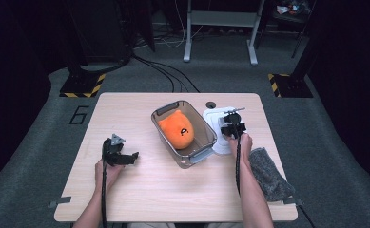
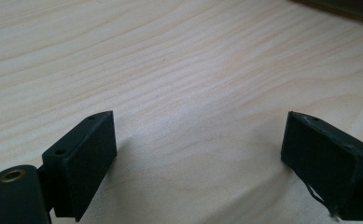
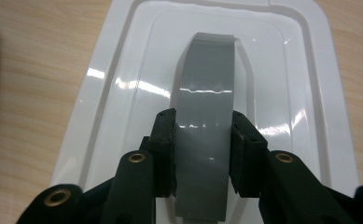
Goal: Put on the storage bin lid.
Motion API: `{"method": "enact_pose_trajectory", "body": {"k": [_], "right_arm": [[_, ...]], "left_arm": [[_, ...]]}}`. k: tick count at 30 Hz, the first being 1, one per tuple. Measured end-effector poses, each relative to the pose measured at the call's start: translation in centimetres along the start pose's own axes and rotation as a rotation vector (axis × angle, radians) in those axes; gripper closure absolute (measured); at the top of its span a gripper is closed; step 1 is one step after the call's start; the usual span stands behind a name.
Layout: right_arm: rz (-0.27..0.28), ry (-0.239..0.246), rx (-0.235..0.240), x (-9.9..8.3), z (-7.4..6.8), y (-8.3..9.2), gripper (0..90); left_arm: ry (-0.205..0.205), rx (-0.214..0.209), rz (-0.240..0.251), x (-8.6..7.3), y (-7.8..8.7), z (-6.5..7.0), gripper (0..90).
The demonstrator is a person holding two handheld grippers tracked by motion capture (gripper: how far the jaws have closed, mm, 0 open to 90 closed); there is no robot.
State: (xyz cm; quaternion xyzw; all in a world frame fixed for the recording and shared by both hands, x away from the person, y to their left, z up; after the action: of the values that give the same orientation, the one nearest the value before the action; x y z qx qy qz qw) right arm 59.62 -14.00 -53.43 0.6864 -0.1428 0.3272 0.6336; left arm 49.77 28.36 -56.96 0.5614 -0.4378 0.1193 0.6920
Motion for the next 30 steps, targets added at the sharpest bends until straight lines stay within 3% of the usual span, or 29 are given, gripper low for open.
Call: {"method": "enact_pose_trajectory", "body": {"k": [12, 22, 30], "right_arm": [[0.012, 0.017, 0.010, 0.2, 0.3, 0.8, 66.7], [0.054, 0.055, 0.004, 1.1, 0.5, 2.8, 66.6], [0.065, 0.051, 0.008, 1.9, 0.9, 4.4, 66.6]], "left_arm": [[0.000, 0.001, 0.001, 0.0, 0.0, 0.0, 10.1], [0.001, 0.000, 0.000, 0.0, 0.0, 0.0, 10.1], [0.000, 0.001, 0.000, 0.0, 0.0, 0.0, 10.0]]}}
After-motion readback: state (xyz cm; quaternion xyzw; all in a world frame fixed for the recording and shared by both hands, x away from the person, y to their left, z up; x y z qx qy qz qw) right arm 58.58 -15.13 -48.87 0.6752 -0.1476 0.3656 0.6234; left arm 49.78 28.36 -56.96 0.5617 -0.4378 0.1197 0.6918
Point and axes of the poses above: each handheld gripper's, and its own axes: y roughly backward along the jaws, x roughly out of its top, z roughly to its right, the point moved 6 cm from there along -y, roughly forward along the jaws
